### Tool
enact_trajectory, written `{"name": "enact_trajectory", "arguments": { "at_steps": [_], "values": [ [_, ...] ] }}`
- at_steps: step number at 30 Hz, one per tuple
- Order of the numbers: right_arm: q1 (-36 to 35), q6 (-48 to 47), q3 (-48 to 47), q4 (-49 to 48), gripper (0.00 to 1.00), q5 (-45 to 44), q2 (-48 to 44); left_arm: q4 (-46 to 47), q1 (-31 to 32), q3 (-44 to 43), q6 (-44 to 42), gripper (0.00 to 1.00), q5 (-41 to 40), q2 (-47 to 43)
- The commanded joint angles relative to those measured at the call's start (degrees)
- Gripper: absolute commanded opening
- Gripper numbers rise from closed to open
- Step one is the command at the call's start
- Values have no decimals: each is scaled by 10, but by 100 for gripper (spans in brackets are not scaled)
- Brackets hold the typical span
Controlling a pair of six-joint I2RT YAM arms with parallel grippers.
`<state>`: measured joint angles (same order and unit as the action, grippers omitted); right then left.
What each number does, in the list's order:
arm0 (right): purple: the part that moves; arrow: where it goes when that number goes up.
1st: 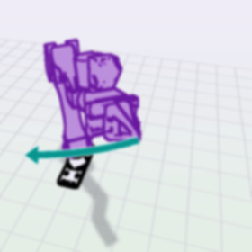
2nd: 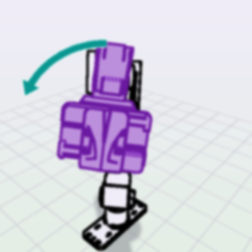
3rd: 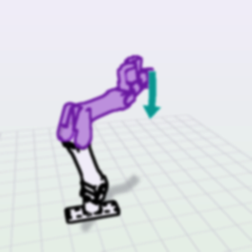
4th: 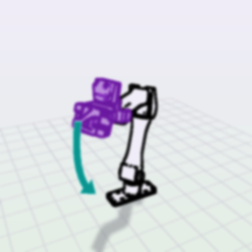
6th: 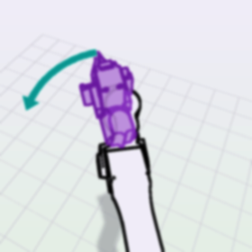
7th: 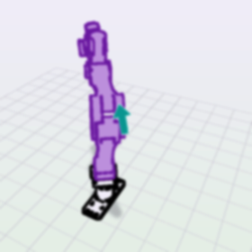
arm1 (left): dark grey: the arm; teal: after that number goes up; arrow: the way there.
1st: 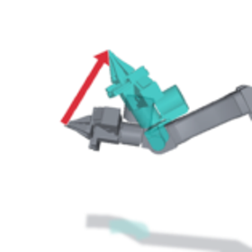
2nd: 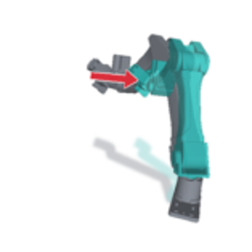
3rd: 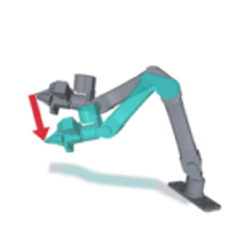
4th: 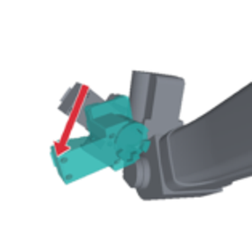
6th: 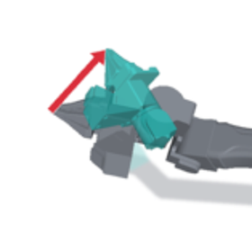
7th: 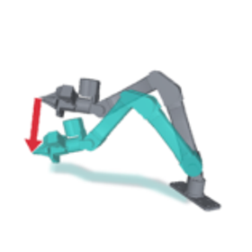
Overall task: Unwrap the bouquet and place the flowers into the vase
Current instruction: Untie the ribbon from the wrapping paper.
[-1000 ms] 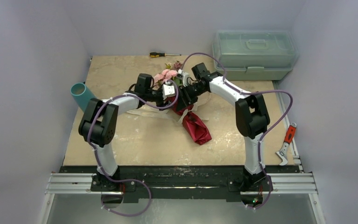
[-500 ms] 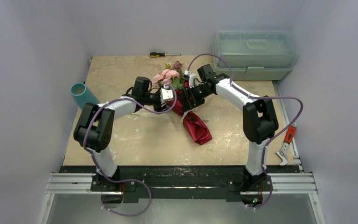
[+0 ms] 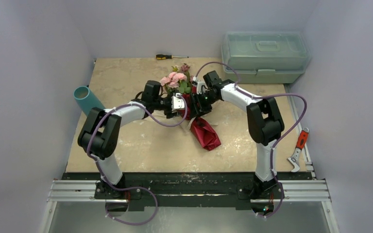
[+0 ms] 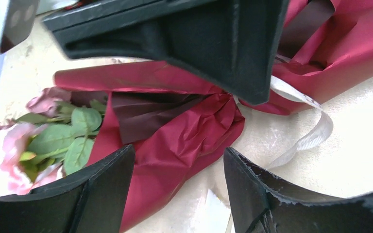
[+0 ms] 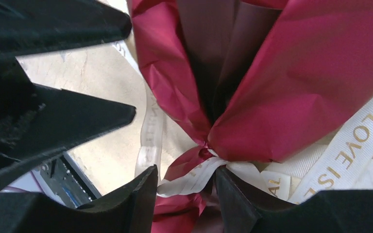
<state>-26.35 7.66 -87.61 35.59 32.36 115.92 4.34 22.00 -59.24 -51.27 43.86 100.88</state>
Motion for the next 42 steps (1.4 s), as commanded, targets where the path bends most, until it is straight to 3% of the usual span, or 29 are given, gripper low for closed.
{"name": "enact_trajectory", "arguments": {
  "at_steps": [1, 3, 6, 7, 11, 18, 26, 30, 42],
  "values": [
    [-4, 24, -16, -25, 48, 9, 8, 23, 18, -20, -70, 68, 4, 34],
    [-4, 24, -14, -26, 34, 18, 12, 14, 23, -27, -96, 69, 0, 52],
    [-4, 16, -23, -12, 4, 33, 24, -17, 24, -50, -117, 69, -8, 77],
    [-4, 14, -25, -10, 0, 37, 23, -36, 24, -58, -128, 69, -10, 83],
    [-4, 2, -23, -6, 0, 50, 11, -140, 24, -79, -192, 62, -25, 108],
    [8, -7, -22, -16, 0, 95, -24, -217, 24, -95, -232, 31, -42, 132],
    [44, -46, -10, 12, 0, 117, -57, -322, 19, -132, -302, 4, -93, 162],
    [59, -63, 8, 21, 0, 117, -66, -331, 15, -139, -303, 0, -101, 168],
    [68, -136, 53, 45, 0, 83, -48, -317, 6, -151, -281, 0, -111, 183]
  ]
}}
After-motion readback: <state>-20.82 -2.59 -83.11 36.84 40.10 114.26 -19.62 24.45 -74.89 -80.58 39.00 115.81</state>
